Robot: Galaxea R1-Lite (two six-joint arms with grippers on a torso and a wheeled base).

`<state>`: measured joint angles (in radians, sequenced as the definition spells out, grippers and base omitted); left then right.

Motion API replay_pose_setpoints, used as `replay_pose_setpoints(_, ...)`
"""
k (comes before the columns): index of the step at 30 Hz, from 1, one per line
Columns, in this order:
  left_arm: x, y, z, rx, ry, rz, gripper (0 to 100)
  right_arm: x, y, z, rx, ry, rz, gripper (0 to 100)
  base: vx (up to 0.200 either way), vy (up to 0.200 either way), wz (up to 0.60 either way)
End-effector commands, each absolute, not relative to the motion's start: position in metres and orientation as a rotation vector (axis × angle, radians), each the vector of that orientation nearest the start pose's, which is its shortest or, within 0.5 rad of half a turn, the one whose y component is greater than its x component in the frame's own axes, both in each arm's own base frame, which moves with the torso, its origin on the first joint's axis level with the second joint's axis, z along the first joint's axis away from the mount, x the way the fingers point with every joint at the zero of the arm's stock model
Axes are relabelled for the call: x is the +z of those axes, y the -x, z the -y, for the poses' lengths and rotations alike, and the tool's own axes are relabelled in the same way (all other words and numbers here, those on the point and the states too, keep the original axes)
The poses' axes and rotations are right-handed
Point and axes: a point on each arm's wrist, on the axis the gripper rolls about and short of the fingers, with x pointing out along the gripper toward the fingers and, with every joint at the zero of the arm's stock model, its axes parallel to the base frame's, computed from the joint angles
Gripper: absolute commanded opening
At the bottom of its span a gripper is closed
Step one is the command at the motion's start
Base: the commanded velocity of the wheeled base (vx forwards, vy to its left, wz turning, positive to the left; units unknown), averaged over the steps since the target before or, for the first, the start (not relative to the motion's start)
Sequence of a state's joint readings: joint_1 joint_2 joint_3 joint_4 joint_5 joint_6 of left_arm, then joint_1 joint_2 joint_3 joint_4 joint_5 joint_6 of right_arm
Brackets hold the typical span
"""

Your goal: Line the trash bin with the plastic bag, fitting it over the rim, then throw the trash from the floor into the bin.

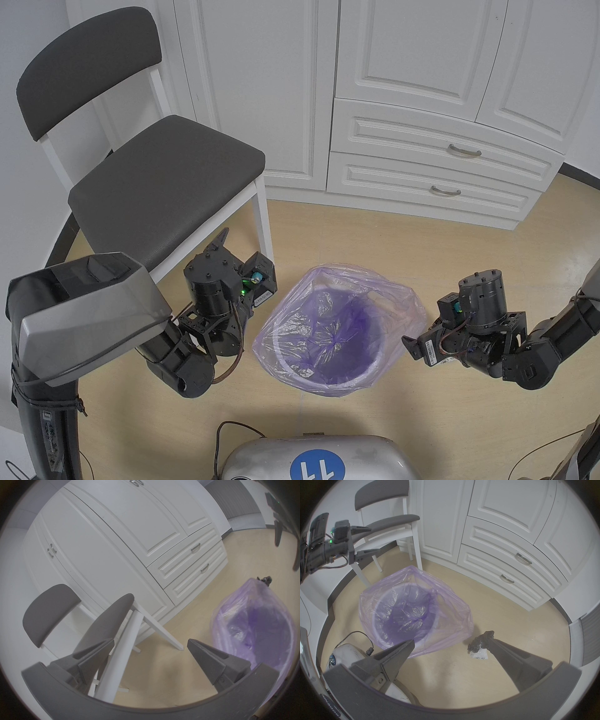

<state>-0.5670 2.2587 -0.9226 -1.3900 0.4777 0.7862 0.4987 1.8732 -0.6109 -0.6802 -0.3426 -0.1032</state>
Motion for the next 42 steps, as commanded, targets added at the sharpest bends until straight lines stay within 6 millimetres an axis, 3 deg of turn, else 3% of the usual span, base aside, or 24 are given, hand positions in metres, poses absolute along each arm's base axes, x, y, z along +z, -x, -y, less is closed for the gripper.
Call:
replay_pose_setpoints(1,0.077,-0.368,0.195,-0.015,-0.813,0.085,100,0.095,-0.262,-0.133,0.163,0.329,-0.507,100,0.0,0.0,0.0)
replay_pose_setpoints(4,0.074,-0.377,0.187,-0.04,-0.844,0.139,100,0.091,-0.256,-0.13,0.158,0.33,-0.522,100,0.0,0.0,0.0)
replay_pose_setpoints(7,0.084,-0.381,0.177,-0.021,-0.893,0.189,100,0.09,-0.255,-0.129,0.155,0.331,-0.525,100,0.0,0.0,0.0)
replay_pose_setpoints(12,0.125,-0.374,0.171,-0.006,-0.957,0.323,100,0.096,-0.251,-0.127,0.155,0.328,-0.518,100,0.0,0.0,0.0)
replay_pose_setpoints(16,0.173,-0.357,0.166,-0.005,-1.07,0.512,100,0.098,-0.249,-0.126,0.151,0.328,-0.511,100,0.0,0.0,0.0)
replay_pose_setpoints(17,0.173,-0.357,0.166,-0.005,-1.07,0.512,100,0.098,-0.249,-0.126,0.151,0.328,-0.511,100,0.0,0.0,0.0)
replay_pose_setpoints(18,0.194,-0.348,0.162,0.017,-1.115,0.576,100,0.1,-0.248,-0.125,0.137,0.33,-0.504,100,0.0,0.0,0.0)
replay_pose_setpoints(19,0.201,-0.344,0.161,0.03,-1.125,0.597,100,0.1,-0.248,-0.125,0.135,0.331,-0.505,100,0.0,0.0,0.0)
replay_pose_setpoints(33,0.266,-0.304,0.146,0.18,-1.19,0.755,100,0.103,-0.246,-0.101,0.061,0.305,-0.506,100,0.0,0.0,0.0)
replay_pose_setpoints(42,0.289,-0.271,0.137,0.222,-1.233,0.825,100,0.113,-0.241,-0.088,0.034,0.278,-0.478,100,0.0,0.0,0.0)
